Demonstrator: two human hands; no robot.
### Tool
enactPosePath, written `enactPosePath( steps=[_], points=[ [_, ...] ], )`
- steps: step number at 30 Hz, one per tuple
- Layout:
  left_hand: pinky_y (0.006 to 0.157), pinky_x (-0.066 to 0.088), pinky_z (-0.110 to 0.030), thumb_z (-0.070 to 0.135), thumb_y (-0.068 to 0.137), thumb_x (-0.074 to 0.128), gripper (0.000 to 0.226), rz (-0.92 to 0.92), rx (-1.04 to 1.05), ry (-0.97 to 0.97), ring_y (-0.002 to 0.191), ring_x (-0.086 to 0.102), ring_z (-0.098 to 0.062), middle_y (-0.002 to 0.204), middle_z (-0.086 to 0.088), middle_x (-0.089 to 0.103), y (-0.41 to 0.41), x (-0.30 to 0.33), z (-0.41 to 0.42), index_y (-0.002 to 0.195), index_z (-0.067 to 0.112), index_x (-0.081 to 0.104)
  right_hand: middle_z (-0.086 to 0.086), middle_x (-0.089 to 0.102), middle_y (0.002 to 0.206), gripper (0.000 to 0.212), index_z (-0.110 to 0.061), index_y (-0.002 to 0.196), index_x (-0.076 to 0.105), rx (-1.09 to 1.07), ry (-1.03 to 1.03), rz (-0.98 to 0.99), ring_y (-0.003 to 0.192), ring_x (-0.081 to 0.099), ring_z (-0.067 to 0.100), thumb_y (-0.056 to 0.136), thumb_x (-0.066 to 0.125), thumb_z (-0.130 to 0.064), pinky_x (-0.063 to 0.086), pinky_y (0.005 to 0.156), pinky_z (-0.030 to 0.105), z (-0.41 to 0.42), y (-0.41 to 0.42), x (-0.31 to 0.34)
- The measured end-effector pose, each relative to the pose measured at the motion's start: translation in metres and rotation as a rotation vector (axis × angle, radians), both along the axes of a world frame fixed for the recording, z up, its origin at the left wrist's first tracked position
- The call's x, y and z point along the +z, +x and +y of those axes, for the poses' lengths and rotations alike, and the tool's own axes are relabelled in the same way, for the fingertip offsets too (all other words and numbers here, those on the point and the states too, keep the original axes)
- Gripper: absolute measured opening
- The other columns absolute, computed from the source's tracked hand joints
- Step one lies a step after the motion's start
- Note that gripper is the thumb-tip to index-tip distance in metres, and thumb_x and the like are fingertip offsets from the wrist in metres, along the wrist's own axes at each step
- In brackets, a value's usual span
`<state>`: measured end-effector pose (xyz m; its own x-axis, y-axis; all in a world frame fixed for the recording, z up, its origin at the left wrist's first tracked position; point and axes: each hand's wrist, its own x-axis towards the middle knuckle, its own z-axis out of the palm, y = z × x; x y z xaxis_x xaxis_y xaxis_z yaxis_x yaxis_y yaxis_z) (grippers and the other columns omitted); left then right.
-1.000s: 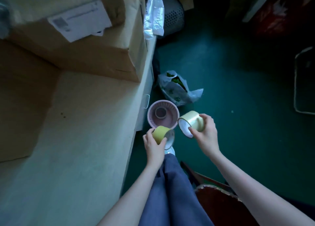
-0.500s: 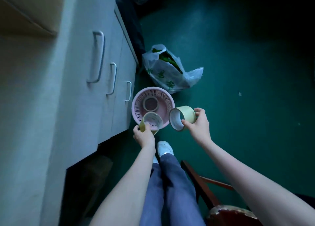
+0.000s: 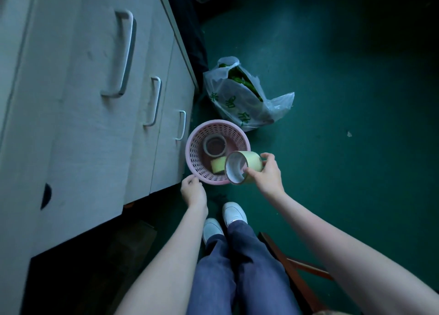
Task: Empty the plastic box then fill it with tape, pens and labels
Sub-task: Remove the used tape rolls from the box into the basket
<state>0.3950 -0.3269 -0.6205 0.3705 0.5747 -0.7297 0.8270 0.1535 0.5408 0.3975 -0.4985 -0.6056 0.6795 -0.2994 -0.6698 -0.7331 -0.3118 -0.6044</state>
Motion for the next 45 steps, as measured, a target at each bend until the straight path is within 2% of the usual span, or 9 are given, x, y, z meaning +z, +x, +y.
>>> enactPosePath(
  steps=[6, 9, 12, 21, 30, 33, 38, 42, 45],
  points=[
    [0.066, 0.041, -0.024, 0.004, 0.096, 0.036, 0.028, -0.057, -0.083, 0.042, 0.086, 0.059, -0.021, 0.097, -0.011, 0.064, -0.009, 0.019, 0.006, 0.106, 0.001, 0.063, 0.008, 0.063, 0.114, 0.036, -0.008, 0.12, 0.058, 0.043, 0.072, -0.007, 0.097, 0.056, 0.017, 0.085, 0.064, -0.013, 0.039, 0.079, 0.023, 0.013, 0.011, 0.018],
    [0.068, 0.043, -0.025, 0.003, 0.095, 0.037, 0.027, -0.068, -0.101, 0.036, 0.084, 0.059, -0.022, 0.095, -0.013, 0.065, -0.016, 0.037, 0.006, 0.099, 0.004, 0.064, 0.007, 0.068, 0.103, 0.024, -0.01, 0.11, 0.065, 0.064, 0.064, -0.023, 0.094, 0.06, 0.018, 0.086, 0.059, -0.008, 0.042, 0.076, 0.021, 0.011, 0.009, 0.042],
    [0.063, 0.043, -0.016, 0.002, 0.094, 0.037, 0.028, -0.087, -0.106, 0.022, 0.083, 0.059, -0.021, 0.093, -0.013, 0.064, -0.024, 0.074, 0.004, 0.102, 0.0, 0.064, 0.004, 0.067, 0.089, 0.017, -0.014, 0.097, 0.068, 0.06, 0.065, -0.033, 0.088, 0.062, 0.018, 0.085, 0.058, -0.007, 0.043, 0.072, 0.022, 0.007, 0.0, 0.084],
    [0.066, 0.044, -0.014, 0.002, 0.095, 0.038, 0.026, -0.218, -0.254, -0.011, 0.083, 0.06, -0.019, 0.093, -0.011, 0.066, -0.055, 0.215, -0.005, 0.099, 0.002, 0.063, -0.005, 0.065, 0.07, 0.019, -0.016, 0.081, 0.063, -0.023, 0.101, -0.129, 0.064, 0.061, 0.009, 0.081, 0.058, 0.002, 0.045, 0.066, 0.021, 0.001, -0.033, 0.231],
    [0.072, 0.047, -0.019, 0.004, 0.094, 0.042, 0.024, -0.417, -0.42, -0.01, 0.074, 0.062, -0.006, 0.083, 0.004, 0.066, -0.088, 0.371, 0.017, 0.091, 0.016, 0.062, -0.003, 0.067, 0.07, 0.023, -0.017, 0.078, 0.064, -0.018, 0.213, -0.249, 0.063, 0.062, 0.009, 0.079, 0.059, 0.005, 0.052, 0.072, 0.028, 0.023, -0.062, 0.364],
    [0.071, 0.047, -0.015, 0.005, 0.094, 0.043, 0.029, -0.491, -0.4, 0.026, 0.073, 0.062, -0.006, 0.082, 0.006, 0.067, -0.096, 0.413, 0.034, 0.085, 0.025, 0.061, 0.006, 0.071, 0.081, 0.019, -0.019, 0.079, 0.066, 0.053, 0.258, -0.302, 0.076, 0.065, 0.019, 0.077, 0.061, 0.0, 0.053, 0.081, 0.04, 0.037, -0.064, 0.398],
    [0.072, 0.049, -0.015, 0.005, 0.095, 0.045, 0.024, -0.564, -0.314, 0.13, 0.072, 0.062, -0.004, 0.084, 0.002, 0.067, -0.112, 0.463, 0.064, 0.088, 0.021, 0.062, 0.005, 0.071, 0.083, 0.019, -0.02, 0.081, 0.066, 0.283, 0.3, -0.401, 0.076, 0.065, 0.019, 0.082, 0.06, -0.001, 0.053, 0.076, 0.035, 0.068, -0.059, 0.441],
    [0.078, 0.05, -0.021, 0.007, 0.095, 0.046, 0.02, -0.589, -0.208, 0.239, 0.074, 0.062, -0.002, 0.086, 0.001, 0.067, -0.135, 0.497, 0.088, 0.092, 0.016, 0.063, 0.003, 0.071, 0.085, 0.015, -0.012, 0.093, 0.065, 0.49, 0.36, -0.443, 0.08, 0.066, 0.014, 0.087, 0.059, 0.0, 0.052, 0.083, 0.029, 0.1, -0.056, 0.466],
    [0.079, 0.051, -0.023, 0.007, 0.095, 0.047, 0.018, -0.599, -0.107, 0.323, 0.075, 0.062, -0.001, 0.087, 0.001, 0.068, -0.155, 0.518, 0.105, 0.096, 0.012, 0.064, -0.001, 0.071, 0.081, 0.016, -0.016, 0.092, 0.066, 0.639, 0.407, -0.481, 0.079, 0.066, 0.014, 0.087, 0.06, -0.002, 0.052, 0.082, 0.032, 0.128, -0.059, 0.484]
  ],
)
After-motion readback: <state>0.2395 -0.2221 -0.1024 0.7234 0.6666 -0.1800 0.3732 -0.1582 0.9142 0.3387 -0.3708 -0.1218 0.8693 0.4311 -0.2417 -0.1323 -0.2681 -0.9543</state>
